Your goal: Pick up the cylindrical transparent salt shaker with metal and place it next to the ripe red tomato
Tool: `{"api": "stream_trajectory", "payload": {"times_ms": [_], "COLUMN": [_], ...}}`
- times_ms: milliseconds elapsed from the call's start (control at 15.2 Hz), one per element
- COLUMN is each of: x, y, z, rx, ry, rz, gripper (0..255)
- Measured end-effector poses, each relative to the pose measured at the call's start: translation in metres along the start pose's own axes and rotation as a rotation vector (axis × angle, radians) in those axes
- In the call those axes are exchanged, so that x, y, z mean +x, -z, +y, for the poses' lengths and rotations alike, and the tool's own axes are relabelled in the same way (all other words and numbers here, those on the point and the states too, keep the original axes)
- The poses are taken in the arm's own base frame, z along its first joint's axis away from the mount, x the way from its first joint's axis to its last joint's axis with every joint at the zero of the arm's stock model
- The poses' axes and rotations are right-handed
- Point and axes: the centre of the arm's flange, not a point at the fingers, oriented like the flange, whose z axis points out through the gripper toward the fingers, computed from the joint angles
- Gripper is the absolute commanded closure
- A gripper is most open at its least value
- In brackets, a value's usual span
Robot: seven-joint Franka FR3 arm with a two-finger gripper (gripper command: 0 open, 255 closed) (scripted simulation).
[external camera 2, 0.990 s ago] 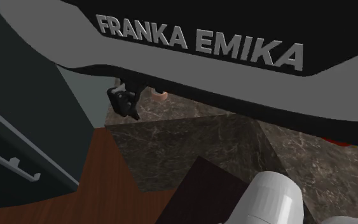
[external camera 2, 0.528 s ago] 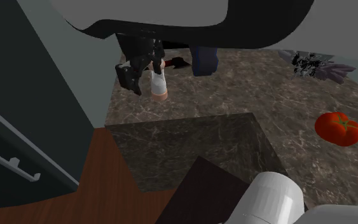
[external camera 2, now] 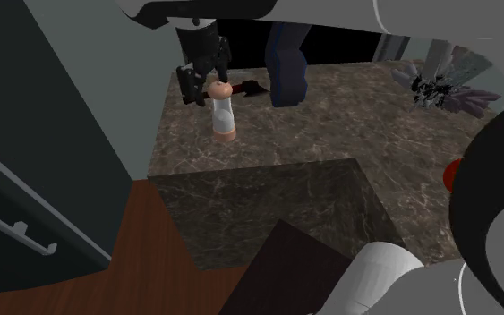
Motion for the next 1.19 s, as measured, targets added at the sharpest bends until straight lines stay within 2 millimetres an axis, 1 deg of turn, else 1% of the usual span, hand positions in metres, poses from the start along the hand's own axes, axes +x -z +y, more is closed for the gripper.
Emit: {"api": "stream_trajectory", "payload": {"times_ms": [132, 198, 330, 462, 594, 924, 1188], "x": [0.016, 0.021, 0.039, 0.050, 0.052, 0.054, 0.053], "y": [-0.003, -0.007, -0.012, -0.017, -0.027, -0.052, -0.056], "z": [0.017, 0.030, 0.050, 0.064, 0.068, 0.069, 0.070], "rx": [-0.001, -0.002, -0.003, -0.005, -0.006, -0.006, -0.006], "ry": [0.008, 0.011, 0.020, 0.027, 0.029, 0.030, 0.029], "rz": [0.002, 0.003, 0.004, 0.006, 0.006, 0.006, 0.006], "gripper": [0, 0, 0, 0, 0, 0, 0]}}
